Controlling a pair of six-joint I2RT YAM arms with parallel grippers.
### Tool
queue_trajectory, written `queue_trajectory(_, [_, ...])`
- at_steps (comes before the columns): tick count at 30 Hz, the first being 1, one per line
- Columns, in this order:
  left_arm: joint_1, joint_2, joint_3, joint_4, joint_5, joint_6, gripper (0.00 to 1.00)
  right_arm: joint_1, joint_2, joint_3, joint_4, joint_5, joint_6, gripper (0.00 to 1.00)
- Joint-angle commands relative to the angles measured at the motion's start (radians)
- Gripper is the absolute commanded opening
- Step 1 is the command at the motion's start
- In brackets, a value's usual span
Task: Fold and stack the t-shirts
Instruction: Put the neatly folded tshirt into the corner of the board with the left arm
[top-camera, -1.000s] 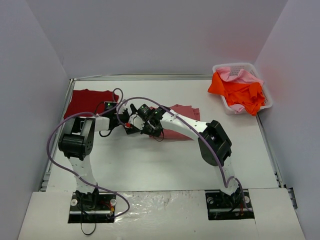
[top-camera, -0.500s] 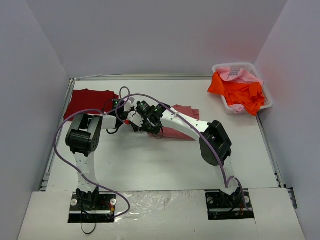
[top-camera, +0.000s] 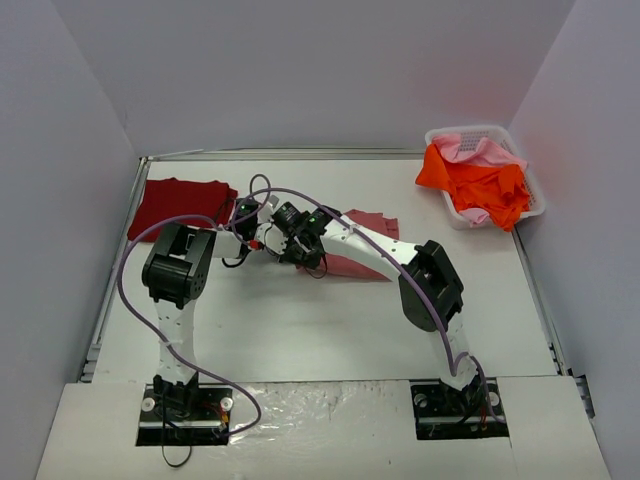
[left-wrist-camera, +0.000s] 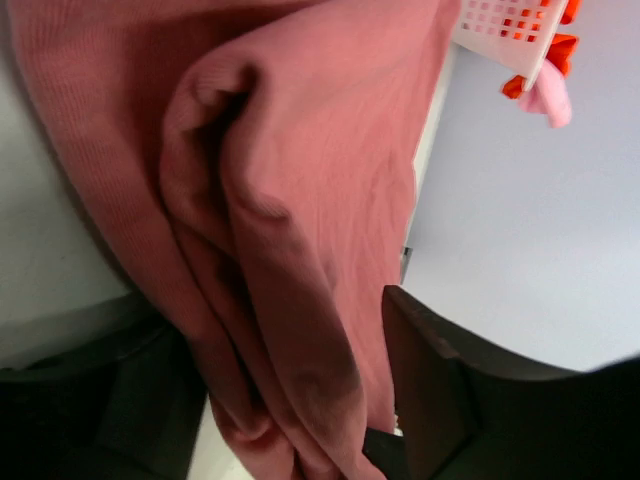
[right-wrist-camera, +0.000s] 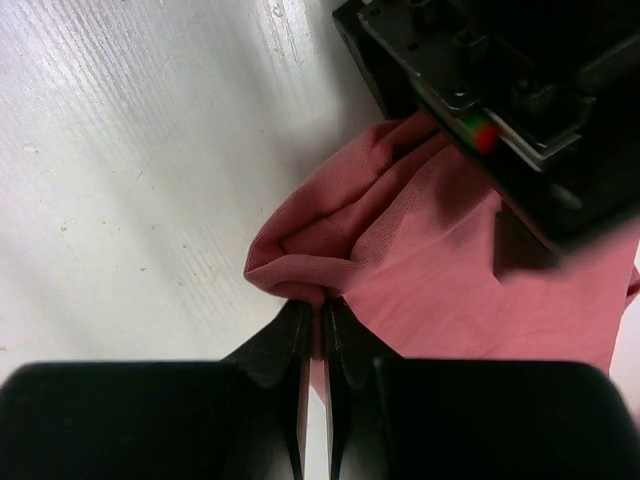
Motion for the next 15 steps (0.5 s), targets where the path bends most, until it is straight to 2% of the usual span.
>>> queue_trajectory(1, [-0.015, 0.059, 0.008, -0.014, -0.028, 0.009, 0.6, -0.006, -0.007, 0.034, -0.05, 0.003, -0.013, 0.0])
queue_trajectory(3, [-0.017, 0.074, 0.011, 0.0, -0.025, 0.002, 0.46, -0.005, -0.007, 0.031, -0.052, 0.0, -0.013, 0.0])
queue_trajectory(8, [-0.02, 0.109, 0.04, 0.018, -0.013, -0.004, 0.2, -0.006, -0.011, 0.024, -0.056, -0.008, -0.014, 0.0])
queue_trajectory(9, [-0.022, 0.112, 0.045, 0.02, -0.005, -0.004, 0.1, -0.006, -0.011, 0.023, -0.056, -0.011, -0.014, 0.0])
queue_trajectory(11, [-0.022, 0.116, 0.051, 0.015, -0.005, 0.0, 0.03, -0.003, -0.011, 0.017, -0.056, -0.018, -0.014, 0.0])
queue_trajectory(12, [-0.022, 0.116, 0.055, 0.014, -0.005, 0.009, 0.02, -0.003, -0.013, 0.011, -0.058, -0.025, -0.016, 0.0])
queue_trajectory(14, [-0.022, 0.105, 0.064, -0.006, 0.001, 0.032, 0.02, -0.002, -0.013, 0.006, -0.091, -0.055, -0.022, 0.38])
queue_trajectory(15, [-0.022, 0.097, 0.077, -0.023, -0.002, 0.061, 0.02, -0.002, -0.021, 0.001, -0.107, -0.072, -0.032, 0.52])
